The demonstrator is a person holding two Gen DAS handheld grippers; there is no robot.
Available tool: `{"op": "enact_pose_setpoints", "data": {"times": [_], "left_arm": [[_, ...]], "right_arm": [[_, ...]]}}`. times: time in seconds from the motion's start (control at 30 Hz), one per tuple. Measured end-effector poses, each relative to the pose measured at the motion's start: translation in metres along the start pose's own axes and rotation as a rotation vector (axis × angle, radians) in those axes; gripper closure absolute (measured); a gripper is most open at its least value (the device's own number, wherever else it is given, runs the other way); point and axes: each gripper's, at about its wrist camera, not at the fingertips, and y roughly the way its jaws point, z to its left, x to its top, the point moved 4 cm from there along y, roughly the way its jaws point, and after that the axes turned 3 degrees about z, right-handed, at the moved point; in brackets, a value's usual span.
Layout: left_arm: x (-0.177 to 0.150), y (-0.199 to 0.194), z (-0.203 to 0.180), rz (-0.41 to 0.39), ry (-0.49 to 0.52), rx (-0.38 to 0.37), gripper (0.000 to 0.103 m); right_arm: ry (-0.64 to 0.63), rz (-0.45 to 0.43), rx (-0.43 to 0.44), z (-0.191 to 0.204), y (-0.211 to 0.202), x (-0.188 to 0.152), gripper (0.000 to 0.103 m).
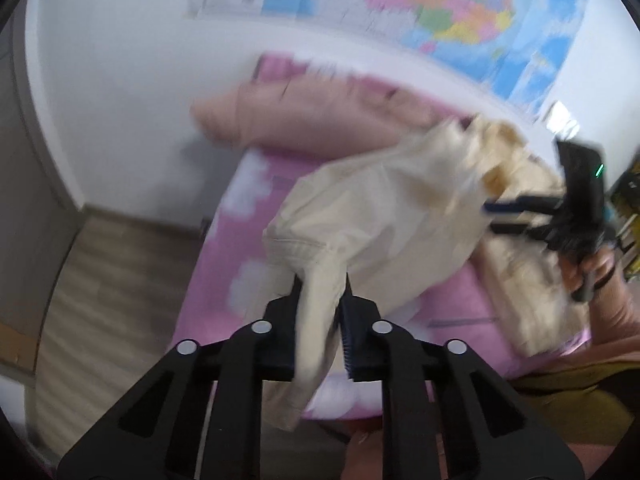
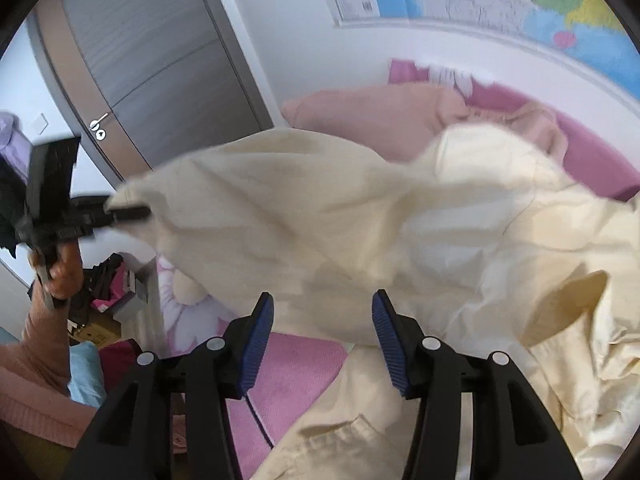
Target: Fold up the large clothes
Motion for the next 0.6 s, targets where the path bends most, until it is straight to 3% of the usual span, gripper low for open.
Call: {"op": "enact_pose_setpoints", "data": {"times": [0.1,0.17,0.27,0.37,0.5,0.53,0.57,0.6], "left_arm": [[0.034,-0.024,-0.021,-0.066,0.039,-0.020,0.088],[0.058,-0.037,-0.039,-0.098,0.077,-0.026,0.088],[0.091,-0.052,-0.079,-0.136,0.161,-0.039,0.088],[0.118,-0.057,-0.127,-0.149,0.257,-0.060,0.088],[0.146,-0.049,-0.196,-0.137,0.371,-0.118,0.088],[0.153,-0.044,-0.216,-0.133,0.404,-0.135,0.088],[0.158,-0.040,-0.229,-0.134,0.420,-0.139,0.088],[0.165,-0.036,-0.242,-0.134,0.442,-0.139,0.088]], "right_arm": [[-0.085,-0.060,-0.014,0.027,-0.015,0.004,0.047],[-0.143,-0.127,-0.019,0.050,-0.027,0.008,0.031],[-0.206,-0.241,-0.059,0.075,-0.045,0.019,0.017],[-0.229,-0.321,-0.111,0.087,-0.054,0.034,0.011],[-0.161,-0.401,-0.142,0.073,-0.069,0.057,0.013],[-0.133,-0.430,-0.139,0.064,-0.078,0.062,0.029],[-0.096,-0.454,-0.131,0.053,-0.089,0.065,0.062],[-0.063,-0.457,-0.115,0.041,-0.096,0.064,0.076]]}}
